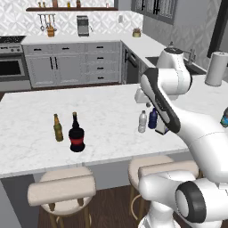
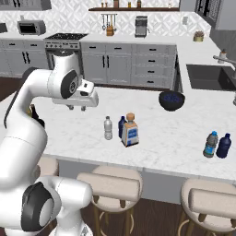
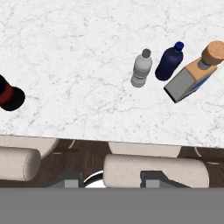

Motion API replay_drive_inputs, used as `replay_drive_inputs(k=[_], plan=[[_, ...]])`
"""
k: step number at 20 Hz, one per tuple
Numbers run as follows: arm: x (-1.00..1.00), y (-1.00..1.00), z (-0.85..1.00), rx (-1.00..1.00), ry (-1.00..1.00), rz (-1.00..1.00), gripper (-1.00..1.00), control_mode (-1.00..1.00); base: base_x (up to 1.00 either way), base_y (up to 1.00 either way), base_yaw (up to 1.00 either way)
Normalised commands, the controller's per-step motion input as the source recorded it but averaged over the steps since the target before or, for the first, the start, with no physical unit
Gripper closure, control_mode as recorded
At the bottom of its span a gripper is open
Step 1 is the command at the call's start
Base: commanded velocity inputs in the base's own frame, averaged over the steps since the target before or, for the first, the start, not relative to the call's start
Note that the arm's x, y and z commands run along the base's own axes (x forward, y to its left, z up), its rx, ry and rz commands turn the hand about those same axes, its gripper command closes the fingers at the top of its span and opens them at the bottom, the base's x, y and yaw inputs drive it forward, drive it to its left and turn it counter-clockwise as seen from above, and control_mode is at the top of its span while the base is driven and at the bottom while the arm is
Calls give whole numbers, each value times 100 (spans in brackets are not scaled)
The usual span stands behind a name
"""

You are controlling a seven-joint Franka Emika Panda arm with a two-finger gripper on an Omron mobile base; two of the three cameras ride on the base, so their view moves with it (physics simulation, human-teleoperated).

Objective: Move the plastic bottles in the middle to the plastics group, and the glass bottles in the middle to the glass group.

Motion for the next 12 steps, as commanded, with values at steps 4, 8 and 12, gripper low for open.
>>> replay_drive_inputs(k=[4, 8, 12], plan=[[-19, -8, -24, 0, 7, -6, -100, -100, 0, 0, 0], [-41, -65, -52, 0, 24, -29, -100, -100, 0, 0, 0], [-6, -98, -35, 0, 31, -51, -100, -100, 0, 0, 0]])
